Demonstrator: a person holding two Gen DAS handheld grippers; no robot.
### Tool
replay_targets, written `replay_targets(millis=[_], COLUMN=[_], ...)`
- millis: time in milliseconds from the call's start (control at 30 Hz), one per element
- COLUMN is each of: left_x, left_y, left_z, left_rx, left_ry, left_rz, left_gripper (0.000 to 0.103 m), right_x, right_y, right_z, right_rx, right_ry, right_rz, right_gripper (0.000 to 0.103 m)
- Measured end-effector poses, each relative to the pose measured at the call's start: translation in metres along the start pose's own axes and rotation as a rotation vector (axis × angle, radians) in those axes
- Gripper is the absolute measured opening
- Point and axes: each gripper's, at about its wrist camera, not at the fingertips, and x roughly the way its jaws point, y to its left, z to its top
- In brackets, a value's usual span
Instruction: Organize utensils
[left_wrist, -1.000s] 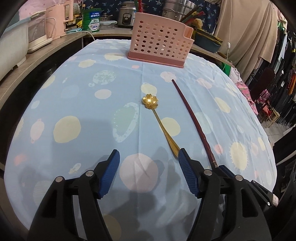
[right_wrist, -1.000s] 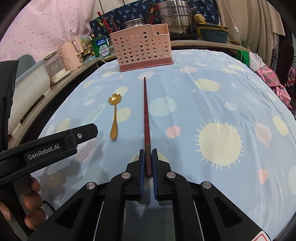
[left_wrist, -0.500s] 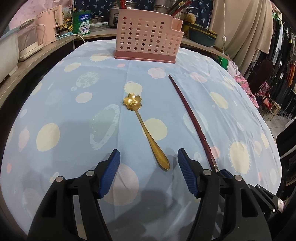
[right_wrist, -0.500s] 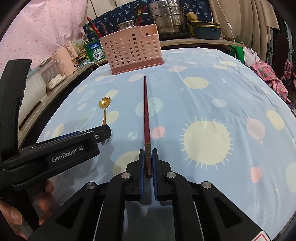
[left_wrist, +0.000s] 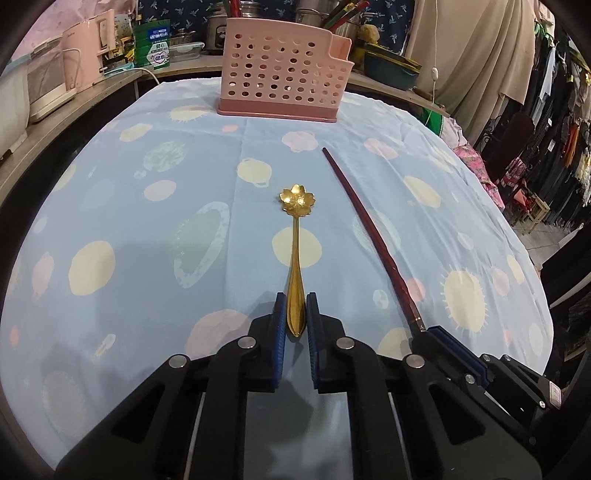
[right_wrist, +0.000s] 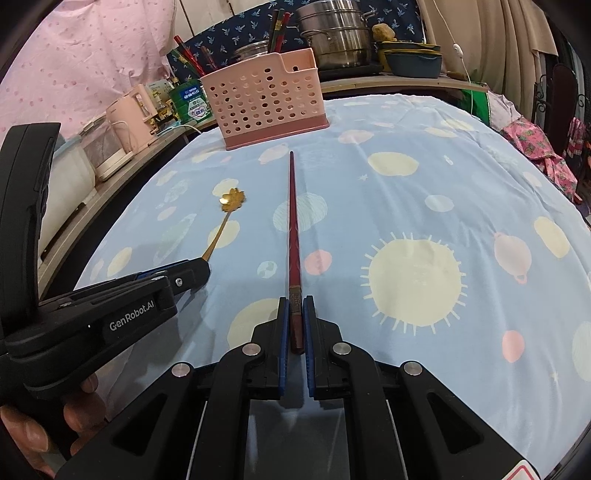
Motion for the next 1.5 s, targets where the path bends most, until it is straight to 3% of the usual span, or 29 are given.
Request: replay_targets(millis=[367,467,500,767,1100,1500], left_x=[-0.042,-0.052,-0.056,-0.071,-0.087,-0.090], left_y=[0.006,0.008,0.009,0.012,0.012,0.012], left_z=[0.017,0.025,0.028,0.047,0.079,0.103], left_rx=[-0.021,-0.027,-0.028,-0.021,0.015,0.015], left_ry=[-0.092,-0.118,-0.127,-0.168,-0.210,-0.214], left_rz=[-0.013,-0.018,-0.020,-0.008,0.051,0.047], left_gripper=[0.009,0.007,0.001,0.001,0.001,0.001], right_x=[-0.027,-0.036,-0.039,-0.058,-0.082,-0.090], right_y=[0.004,0.006,0.005,0.007,0.001,0.008], right_z=[0.010,0.016,0.018,0.037,0.080,0.127], right_rx=[0.011,0.017,0.018,0.034,0.066,0.041], right_ry=[-0.059,-0.084,-0.090,-0.140,-0.246,-0.326], right_rz=[0.039,0.051,0.055,0.087,0.131,0.163], right_gripper=[0.007,0.007,0.007,0.007,0.007,0.007])
